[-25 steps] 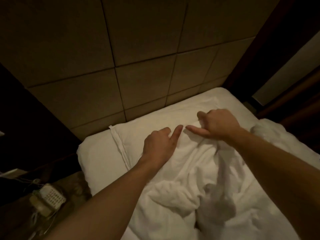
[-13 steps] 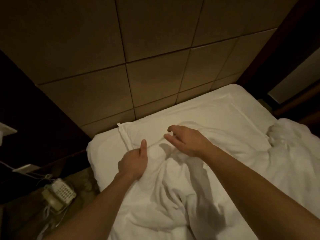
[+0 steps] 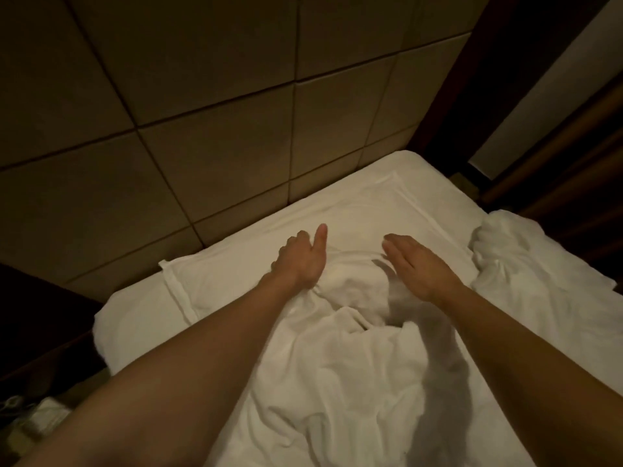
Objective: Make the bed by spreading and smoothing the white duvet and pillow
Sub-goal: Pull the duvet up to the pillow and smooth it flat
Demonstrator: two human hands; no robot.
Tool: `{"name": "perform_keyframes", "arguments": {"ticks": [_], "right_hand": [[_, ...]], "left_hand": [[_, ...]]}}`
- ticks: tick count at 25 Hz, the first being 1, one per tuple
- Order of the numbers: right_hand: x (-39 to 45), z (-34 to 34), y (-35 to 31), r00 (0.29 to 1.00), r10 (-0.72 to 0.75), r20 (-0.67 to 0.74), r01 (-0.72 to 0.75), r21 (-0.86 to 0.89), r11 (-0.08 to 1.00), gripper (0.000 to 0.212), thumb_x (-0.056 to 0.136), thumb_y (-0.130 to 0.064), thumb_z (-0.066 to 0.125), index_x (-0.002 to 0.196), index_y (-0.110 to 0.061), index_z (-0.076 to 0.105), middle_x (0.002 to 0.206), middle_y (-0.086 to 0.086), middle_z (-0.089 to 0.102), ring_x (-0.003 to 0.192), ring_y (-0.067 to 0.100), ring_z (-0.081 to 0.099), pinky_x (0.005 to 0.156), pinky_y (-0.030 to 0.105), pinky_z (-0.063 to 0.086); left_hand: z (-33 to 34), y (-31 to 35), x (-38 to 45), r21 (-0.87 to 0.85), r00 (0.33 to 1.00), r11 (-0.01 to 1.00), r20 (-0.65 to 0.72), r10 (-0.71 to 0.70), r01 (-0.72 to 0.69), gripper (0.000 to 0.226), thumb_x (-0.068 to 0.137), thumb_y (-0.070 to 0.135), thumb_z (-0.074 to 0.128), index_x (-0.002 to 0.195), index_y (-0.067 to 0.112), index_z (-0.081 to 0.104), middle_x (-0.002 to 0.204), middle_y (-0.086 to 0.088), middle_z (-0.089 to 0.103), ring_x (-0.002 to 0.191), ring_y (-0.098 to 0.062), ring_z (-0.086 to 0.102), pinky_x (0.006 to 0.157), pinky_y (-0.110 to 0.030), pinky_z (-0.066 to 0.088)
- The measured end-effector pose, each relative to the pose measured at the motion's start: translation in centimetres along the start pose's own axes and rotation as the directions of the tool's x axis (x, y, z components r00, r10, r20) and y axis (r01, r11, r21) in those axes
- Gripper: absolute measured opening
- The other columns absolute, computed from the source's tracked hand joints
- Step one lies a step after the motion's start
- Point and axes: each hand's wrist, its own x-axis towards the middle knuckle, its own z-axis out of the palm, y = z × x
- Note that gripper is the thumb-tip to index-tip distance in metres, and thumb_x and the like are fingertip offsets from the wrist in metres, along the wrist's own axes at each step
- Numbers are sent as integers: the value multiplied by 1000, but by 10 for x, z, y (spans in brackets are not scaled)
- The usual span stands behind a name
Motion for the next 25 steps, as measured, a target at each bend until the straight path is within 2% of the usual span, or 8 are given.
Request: {"name": "perform_keyframes", "arguments": {"ticks": [2, 5, 10, 13, 15, 17, 20, 25], "right_hand": [[13, 4, 33, 989, 141, -44, -129, 194, 972, 76, 95, -71, 26, 136, -16, 56, 138, 9, 59, 128, 28, 53, 102, 31, 36], [30, 25, 71, 969, 245, -21, -232, 248, 940, 86, 86, -80, 36, 148, -22, 46, 152, 3, 48, 135, 23, 49, 114, 41, 36], [47, 70, 84, 990, 77, 116, -86, 76, 993, 116, 65, -99, 20, 160, -35, -3, 170, 1, -3, 155, 24, 1, 125, 49, 4], [44, 90, 92, 988, 49, 150, -62, 80, 995, 117, 63, -98, 18, 157, -37, -14, 170, 2, -7, 155, 29, -4, 124, 52, 1], [39, 98, 93, 989, 32, 147, -44, 76, 996, 120, 62, -102, 14, 158, -35, -13, 170, 1, 1, 155, 32, -2, 123, 52, 4], [33, 102, 91, 989, 17, 146, -32, 100, 994, 112, 72, -94, 26, 159, -34, -10, 169, -2, 12, 155, 33, 3, 124, 50, 11], [21, 102, 84, 992, 13, 126, -30, 140, 990, 107, 79, -78, 43, 161, -25, 0, 163, 0, 31, 149, 29, 26, 118, 43, 28], [10, 82, 56, 937, 272, 220, -316, 197, 928, 117, 56, -101, 29, 140, -22, 46, 137, 6, 58, 120, 27, 55, 104, 42, 42]], "left_hand": [[12, -4, 22, 85, 993, 989, -6, -118, 118, 83, 97, 73, 11, 148, 14, 41, 150, -11, 45, 136, -33, 42, 114, -52, 30], [33, -11, 37, 233, 990, 962, -26, -138, 140, 83, 96, 74, 12, 146, 14, 41, 148, -10, 46, 135, -33, 43, 111, -53, 28], [59, -24, 49, 307, 996, 948, -53, -65, 78, 91, 91, 80, 13, 157, 19, 24, 156, -10, 38, 141, -32, 34, 113, -56, 23], [65, -29, 51, 314, 997, 947, -58, -51, 67, 93, 89, 82, 11, 158, 20, 21, 158, -9, 36, 143, -31, 32, 113, -57, 23], [67, -32, 48, 327, 996, 944, -92, -19, 48, 91, 90, 82, 12, 156, 21, 27, 154, -9, 41, 140, -31, 36, 111, -56, 26], [69, -37, 42, 312, 992, 950, -125, 9, 30, 88, 90, 81, 16, 151, 20, 33, 147, -8, 46, 134, -31, 42, 109, -54, 29], [75, -47, 25, 293, 987, 956, -155, 47, 1, 85, 89, 81, 20, 143, 18, 40, 138, -8, 53, 125, -31, 49, 106, -51, 33], [69, -46, 6, 180, 979, 984, -198, 45, -8, 83, 83, 84, 17, 117, 16, 50, 110, -5, 66, 104, -30, 62, 97, -46, 40]]}}
